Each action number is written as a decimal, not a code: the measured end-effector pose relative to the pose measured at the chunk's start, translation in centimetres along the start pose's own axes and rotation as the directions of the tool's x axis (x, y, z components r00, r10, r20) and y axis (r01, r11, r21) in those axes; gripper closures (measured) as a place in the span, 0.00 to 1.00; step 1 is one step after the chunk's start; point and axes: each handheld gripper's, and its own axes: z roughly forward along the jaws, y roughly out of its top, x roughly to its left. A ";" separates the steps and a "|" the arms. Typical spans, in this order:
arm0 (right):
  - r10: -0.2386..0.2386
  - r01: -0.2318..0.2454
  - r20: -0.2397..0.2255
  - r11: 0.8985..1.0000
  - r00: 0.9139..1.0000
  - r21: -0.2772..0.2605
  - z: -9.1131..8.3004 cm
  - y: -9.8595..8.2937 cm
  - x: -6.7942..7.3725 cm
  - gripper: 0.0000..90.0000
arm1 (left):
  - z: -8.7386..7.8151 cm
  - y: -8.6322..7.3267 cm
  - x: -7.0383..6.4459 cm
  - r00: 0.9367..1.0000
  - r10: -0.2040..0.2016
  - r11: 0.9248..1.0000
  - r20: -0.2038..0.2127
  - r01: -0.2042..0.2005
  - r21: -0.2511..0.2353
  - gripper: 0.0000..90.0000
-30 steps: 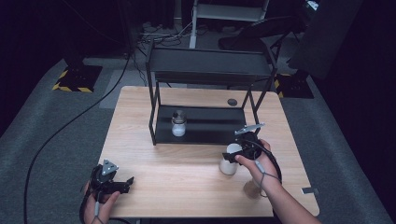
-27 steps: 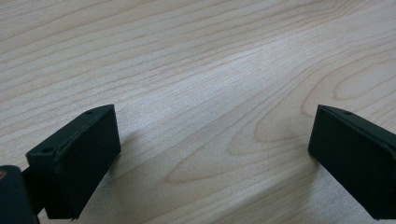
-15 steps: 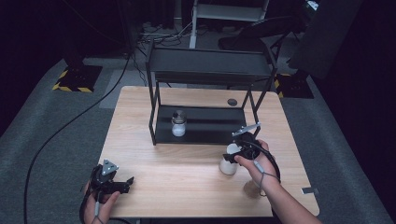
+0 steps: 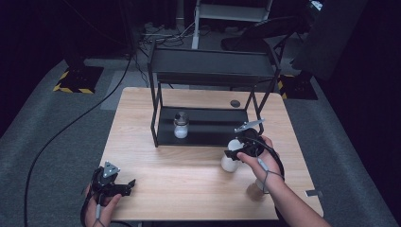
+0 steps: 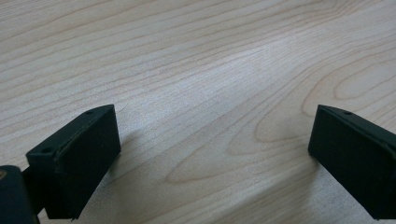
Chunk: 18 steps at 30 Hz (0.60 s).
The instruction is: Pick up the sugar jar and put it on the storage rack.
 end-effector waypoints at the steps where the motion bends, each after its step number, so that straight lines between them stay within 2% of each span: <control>1: -0.002 0.002 0.001 1.000 1.000 -0.002 -0.1 0.2 0.0 0.37 | 0.0 0.0 0.0 1.000 0.000 1.000 0.000 0.000 0.000 0.02; 18: -0.013 0.014 0.029 0.999 0.999 -0.038 -1.5 3.4 -0.2 0.37 | 0.0 0.0 -0.1 1.000 -0.001 1.000 -0.002 0.001 -0.001 0.02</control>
